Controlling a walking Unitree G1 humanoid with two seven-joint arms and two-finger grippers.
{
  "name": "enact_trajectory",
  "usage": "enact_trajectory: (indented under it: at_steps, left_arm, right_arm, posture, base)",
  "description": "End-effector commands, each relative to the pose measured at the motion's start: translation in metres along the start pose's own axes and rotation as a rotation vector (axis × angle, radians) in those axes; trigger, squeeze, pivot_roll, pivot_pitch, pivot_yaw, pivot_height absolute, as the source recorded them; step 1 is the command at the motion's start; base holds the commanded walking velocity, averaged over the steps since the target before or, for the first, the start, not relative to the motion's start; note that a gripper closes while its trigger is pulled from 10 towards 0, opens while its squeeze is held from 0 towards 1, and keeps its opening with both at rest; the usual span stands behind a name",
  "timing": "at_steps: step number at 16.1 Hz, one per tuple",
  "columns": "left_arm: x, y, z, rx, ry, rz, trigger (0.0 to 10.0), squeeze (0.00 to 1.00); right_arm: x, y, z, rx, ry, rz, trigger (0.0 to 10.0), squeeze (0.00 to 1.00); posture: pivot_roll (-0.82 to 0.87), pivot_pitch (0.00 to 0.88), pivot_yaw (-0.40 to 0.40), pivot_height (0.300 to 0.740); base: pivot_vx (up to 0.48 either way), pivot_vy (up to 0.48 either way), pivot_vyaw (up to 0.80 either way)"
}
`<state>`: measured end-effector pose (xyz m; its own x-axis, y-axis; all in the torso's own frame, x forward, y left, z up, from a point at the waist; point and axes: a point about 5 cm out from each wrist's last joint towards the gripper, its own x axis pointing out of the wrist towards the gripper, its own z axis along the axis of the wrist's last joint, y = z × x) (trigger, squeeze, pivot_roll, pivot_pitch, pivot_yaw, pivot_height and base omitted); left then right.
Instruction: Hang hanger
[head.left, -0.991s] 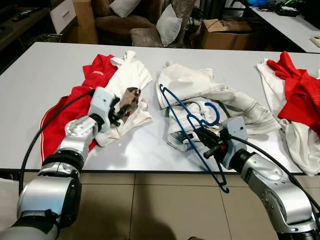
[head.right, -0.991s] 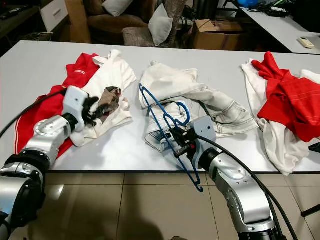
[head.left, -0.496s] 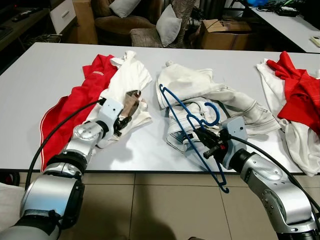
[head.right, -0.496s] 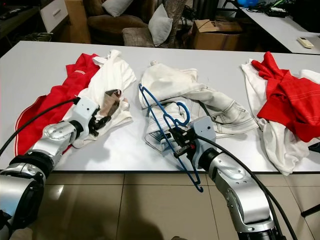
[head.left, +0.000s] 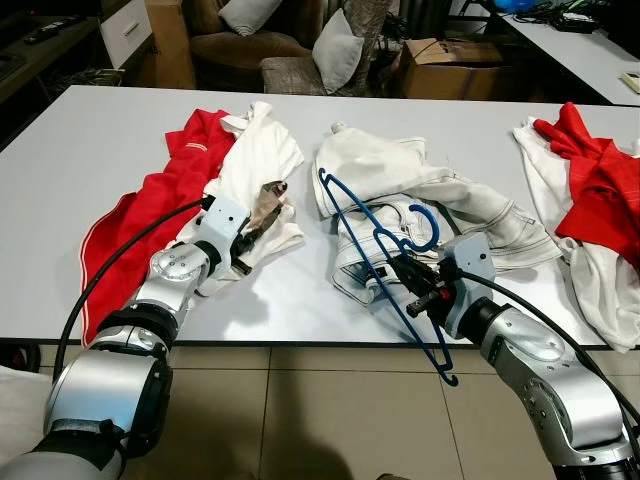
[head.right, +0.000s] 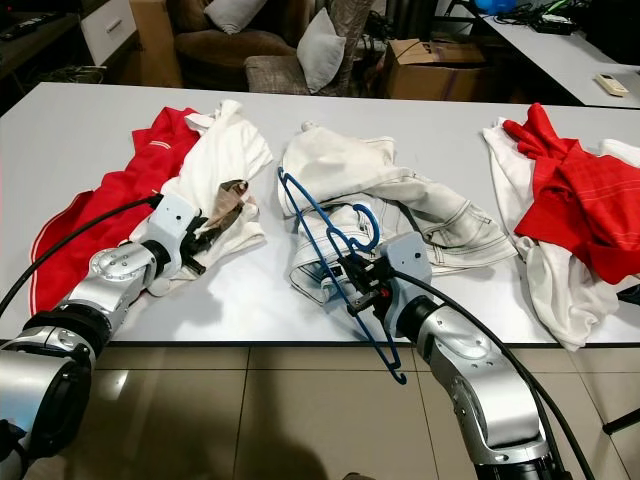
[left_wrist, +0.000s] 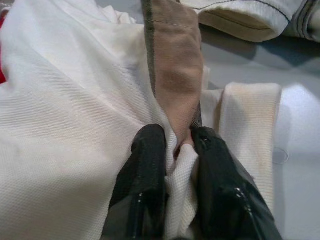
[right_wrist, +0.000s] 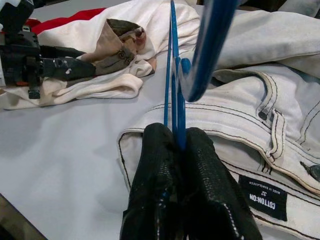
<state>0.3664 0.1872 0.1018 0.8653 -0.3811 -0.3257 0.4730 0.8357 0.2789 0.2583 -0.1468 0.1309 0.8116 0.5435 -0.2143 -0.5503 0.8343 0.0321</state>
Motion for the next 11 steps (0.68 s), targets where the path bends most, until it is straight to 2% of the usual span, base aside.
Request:
enact_trajectory:
  at_steps: [1, 7, 8, 9, 10, 11]
  left_arm:
    - [0.001, 0.001, 0.004, -0.005, -0.017, 0.009, 0.0, 0.0]
    - [-0.002, 0.008, 0.008, -0.052, -0.078, 0.05, 0.0, 0.0]
    - [-0.003, 0.01, 0.012, -0.052, -0.1, 0.041, 0.0, 0.0]
    - [-0.004, 0.017, 0.027, -0.103, -0.185, 0.017, 0.0, 0.0]
    - [-0.004, 0.019, 0.03, -0.118, -0.203, 0.013, 0.0, 0.0]
    - [-0.005, 0.026, 0.042, -0.175, -0.259, 0.006, 0.0, 0.0]
  right_arm:
    - [0.002, -0.002, 0.002, -0.009, 0.001, -0.005, 10.0, 0.0]
    - [0.004, 0.0, 0.003, -0.013, -0.001, 0.007, 10.0, 0.0]
    - [0.004, 0.0, 0.003, -0.013, -0.002, 0.008, 10.0, 0.0]
    - [0.003, -0.001, 0.003, -0.013, -0.005, 0.009, 10.0, 0.0]
    - [0.003, -0.002, 0.003, -0.013, -0.005, 0.009, 10.0, 0.0]
    - [0.002, -0.001, 0.003, -0.016, -0.009, 0.022, 10.0, 0.0]
  posture:
    - [-0.1, 0.0, 0.013, 0.74]
    - [-0.1, 0.0, 0.009, 0.74]
    - [-0.09, 0.0, 0.008, 0.74]
    - [-0.09, 0.0, 0.008, 0.74]
    - [-0.09, 0.0, 0.008, 0.74]
    - [-0.08, 0.0, 0.006, 0.74]
  base:
    - [0.0, 0.0, 0.0]
    - [0.0, 0.0, 0.0]
    - [0.0, 0.0, 0.0]
    - [0.0, 0.0, 0.0]
    - [0.0, 0.0, 0.0]
    - [0.0, 0.0, 0.0]
